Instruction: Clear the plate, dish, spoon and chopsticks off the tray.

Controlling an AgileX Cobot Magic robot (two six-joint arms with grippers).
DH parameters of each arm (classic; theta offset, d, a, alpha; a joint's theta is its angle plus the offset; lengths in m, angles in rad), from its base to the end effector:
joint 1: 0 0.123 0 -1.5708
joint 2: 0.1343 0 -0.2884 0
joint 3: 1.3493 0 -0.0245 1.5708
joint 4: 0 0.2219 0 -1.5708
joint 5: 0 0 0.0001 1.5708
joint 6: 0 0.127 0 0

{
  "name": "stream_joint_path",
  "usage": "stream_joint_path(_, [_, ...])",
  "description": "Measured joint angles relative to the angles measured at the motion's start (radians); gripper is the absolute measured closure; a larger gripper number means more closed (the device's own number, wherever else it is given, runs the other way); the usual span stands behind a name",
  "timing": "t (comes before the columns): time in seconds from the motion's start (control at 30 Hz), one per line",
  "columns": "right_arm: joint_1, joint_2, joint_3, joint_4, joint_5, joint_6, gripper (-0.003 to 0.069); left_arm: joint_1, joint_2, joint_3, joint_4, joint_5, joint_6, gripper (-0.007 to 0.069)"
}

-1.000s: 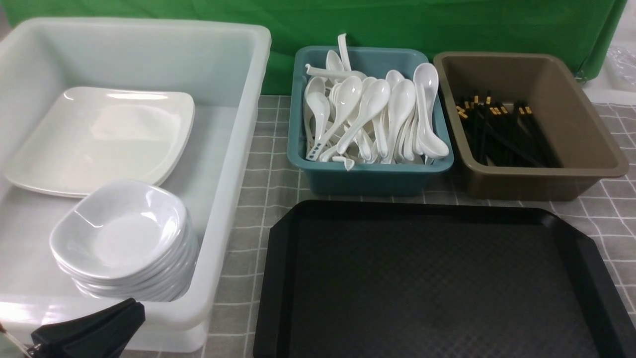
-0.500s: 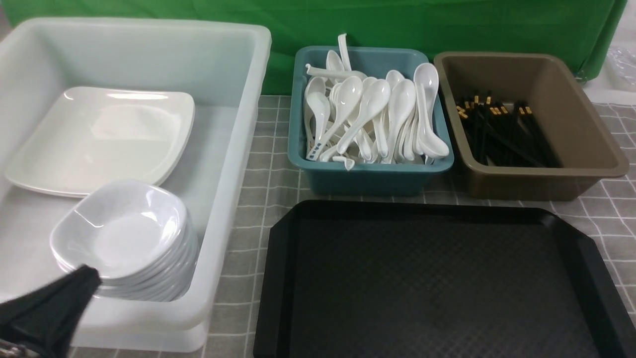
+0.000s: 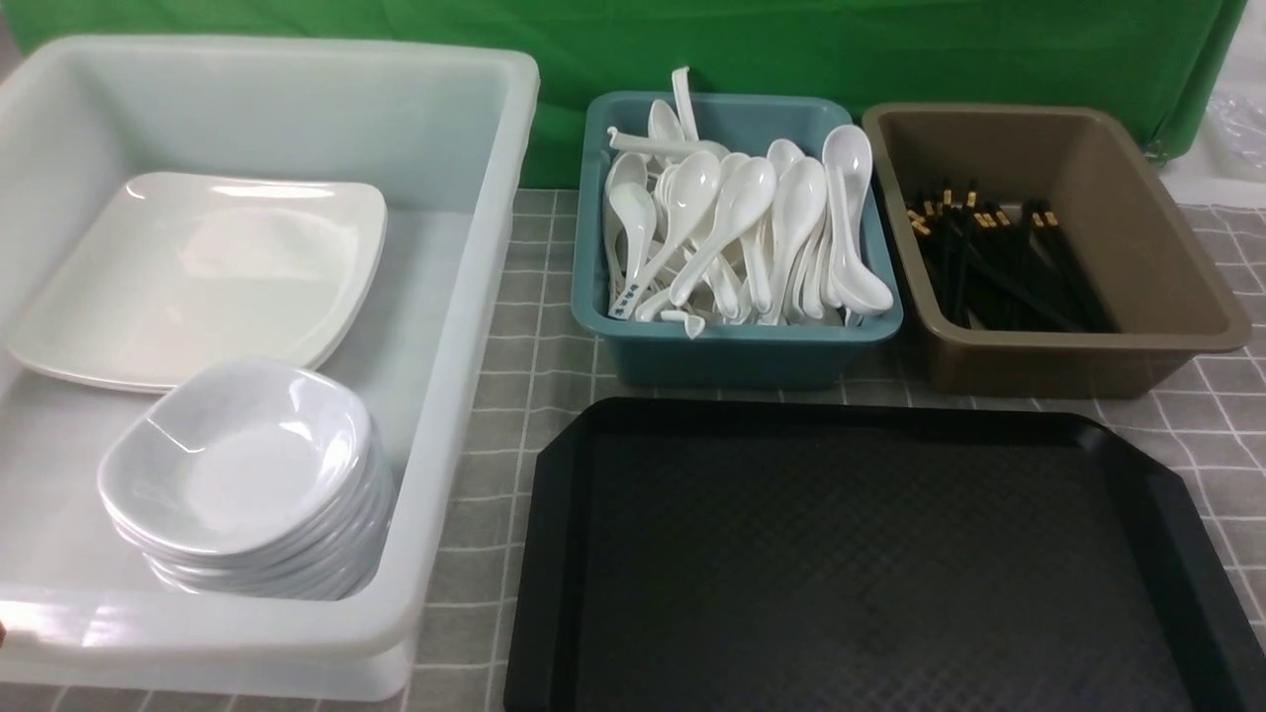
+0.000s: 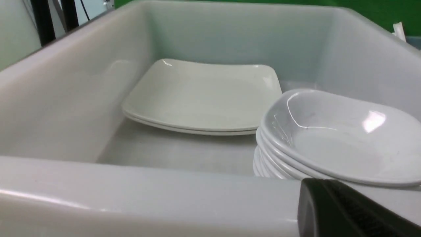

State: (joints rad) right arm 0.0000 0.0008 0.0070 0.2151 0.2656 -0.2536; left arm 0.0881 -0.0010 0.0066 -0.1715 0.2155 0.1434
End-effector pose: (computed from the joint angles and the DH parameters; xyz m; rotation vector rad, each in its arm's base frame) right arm 0.0582 0.0071 0.1810 -0.0810 1.7490 0.0156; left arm 0.0593 0.0006 0.1872 -0.0683 1.7002 0.0166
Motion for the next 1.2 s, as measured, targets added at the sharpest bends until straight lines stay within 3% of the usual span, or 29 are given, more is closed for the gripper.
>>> stream_joint_path(1.2, [0.000, 0.000, 0.000, 0.000, -0.001, 0.000, 0.0481, 0.001, 0.000, 0.000, 0.003, 0.000, -0.009, 0.0624])
